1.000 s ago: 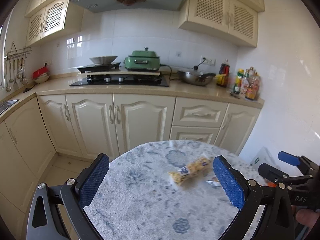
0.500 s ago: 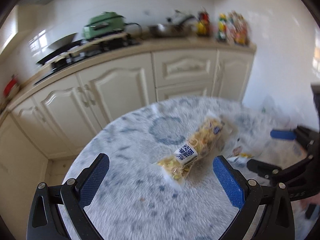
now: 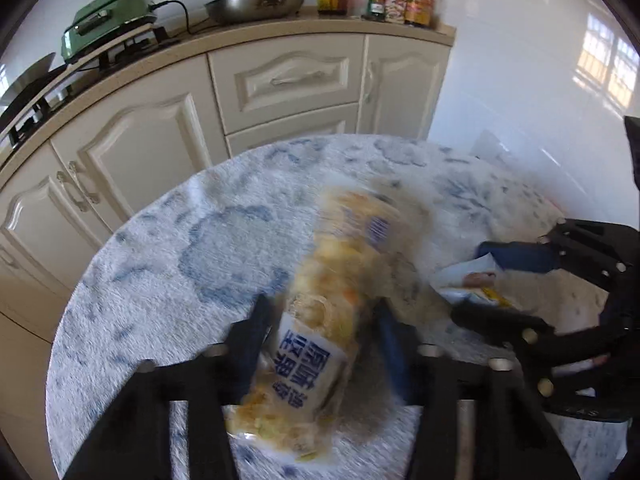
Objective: Collect trash
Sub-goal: 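Grasp the clear nut-bar bag with the left tool while the right tool grasps the white packet, then carry the nut-bar bag and white packet to the wastebasket and open both tools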
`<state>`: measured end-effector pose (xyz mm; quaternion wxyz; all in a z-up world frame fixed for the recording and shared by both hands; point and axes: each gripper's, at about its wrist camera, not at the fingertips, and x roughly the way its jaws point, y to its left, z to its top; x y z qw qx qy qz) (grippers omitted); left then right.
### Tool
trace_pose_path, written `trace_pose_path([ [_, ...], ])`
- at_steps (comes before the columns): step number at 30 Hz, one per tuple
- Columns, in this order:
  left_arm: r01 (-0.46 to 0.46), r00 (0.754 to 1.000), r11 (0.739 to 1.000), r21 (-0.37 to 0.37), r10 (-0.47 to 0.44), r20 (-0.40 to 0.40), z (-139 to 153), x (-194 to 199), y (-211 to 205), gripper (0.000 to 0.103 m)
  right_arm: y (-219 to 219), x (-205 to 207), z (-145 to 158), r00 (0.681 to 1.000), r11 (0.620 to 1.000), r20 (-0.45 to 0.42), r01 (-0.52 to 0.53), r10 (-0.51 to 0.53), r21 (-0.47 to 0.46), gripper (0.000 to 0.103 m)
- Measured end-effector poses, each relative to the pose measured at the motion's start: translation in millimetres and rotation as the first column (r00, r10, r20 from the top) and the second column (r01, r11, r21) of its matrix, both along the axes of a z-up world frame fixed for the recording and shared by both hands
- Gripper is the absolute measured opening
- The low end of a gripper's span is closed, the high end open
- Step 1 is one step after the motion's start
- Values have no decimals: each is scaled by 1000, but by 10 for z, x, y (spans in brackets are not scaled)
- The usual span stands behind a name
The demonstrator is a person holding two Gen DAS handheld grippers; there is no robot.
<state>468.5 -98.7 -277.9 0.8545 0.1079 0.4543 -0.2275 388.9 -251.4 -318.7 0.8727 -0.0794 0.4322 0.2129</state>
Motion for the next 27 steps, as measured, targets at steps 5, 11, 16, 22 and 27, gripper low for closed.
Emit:
trace_pose_path([
  [5,-35,999,998,-56,34,-24,-33,-117,99,28,-161,-142,12,998,995,-49,44,-40,90,21],
  [11,-96,995,985,-145,93,-32,-5,-489,213,27,-505,-472,69,989,972,-109,122,-102,200,18],
  [16,-96,995,977,-192,100,7,145,-871,122,27,-737,-815,177,985,962,-105,159,-139,220,17],
  [22,-66,994,975,-212,81,66,369,-1378,-21,27,-1007,-1233,439,982,948,-58,186,-177,259,17],
  [27,-27,989,971,-237,60,135,633,-1804,-191,27,-1280,-1528,726,975,935,2,213,-223,284,17],
])
